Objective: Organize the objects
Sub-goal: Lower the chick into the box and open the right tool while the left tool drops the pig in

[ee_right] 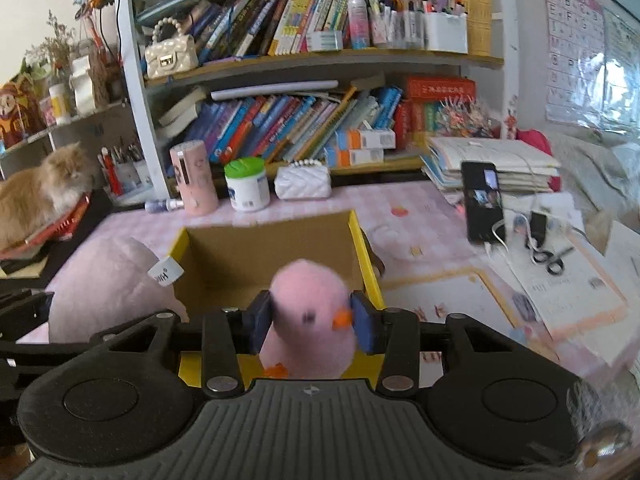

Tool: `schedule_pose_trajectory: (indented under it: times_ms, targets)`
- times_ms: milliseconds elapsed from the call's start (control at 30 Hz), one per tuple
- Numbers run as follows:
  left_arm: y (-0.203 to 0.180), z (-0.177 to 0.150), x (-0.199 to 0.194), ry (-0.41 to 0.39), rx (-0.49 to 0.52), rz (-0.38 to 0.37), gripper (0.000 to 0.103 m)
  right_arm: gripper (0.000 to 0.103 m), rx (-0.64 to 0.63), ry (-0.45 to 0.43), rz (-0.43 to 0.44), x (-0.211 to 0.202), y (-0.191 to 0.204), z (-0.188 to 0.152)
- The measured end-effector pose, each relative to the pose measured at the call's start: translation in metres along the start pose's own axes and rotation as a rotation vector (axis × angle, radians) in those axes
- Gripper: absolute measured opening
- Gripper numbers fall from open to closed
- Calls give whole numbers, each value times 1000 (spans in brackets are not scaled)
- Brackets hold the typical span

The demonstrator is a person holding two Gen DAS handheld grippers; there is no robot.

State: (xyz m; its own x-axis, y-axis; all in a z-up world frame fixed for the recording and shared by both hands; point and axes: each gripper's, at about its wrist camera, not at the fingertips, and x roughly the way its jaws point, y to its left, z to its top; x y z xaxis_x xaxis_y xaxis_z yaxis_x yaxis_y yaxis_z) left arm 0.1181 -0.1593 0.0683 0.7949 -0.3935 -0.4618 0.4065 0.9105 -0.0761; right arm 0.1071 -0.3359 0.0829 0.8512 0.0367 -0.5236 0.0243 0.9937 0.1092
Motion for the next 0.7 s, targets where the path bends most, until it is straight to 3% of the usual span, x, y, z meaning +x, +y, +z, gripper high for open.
schedule_pose_trajectory:
  times_ms: [200,300,333,367,533,700]
  targets:
    - [-1,4,39,72,1,63,73,29,-42,-6,64,46,-6,20]
    - [3,1,57,122,-8,86,73,24,-39,32,84,77,-10,22]
    - [4,-1,62,136,-9,94,73,8,-28,49,97,88,-13,21]
    - [4,-3,68,150,-7,101,73,2,-16,69,111,97,-17,21]
    - [5,-8,90,200,7,143,73,2,21,206,137,141,-28,11]
    - [6,-17,111,260,17,161,73,1,-5,254,166,157,-27,1]
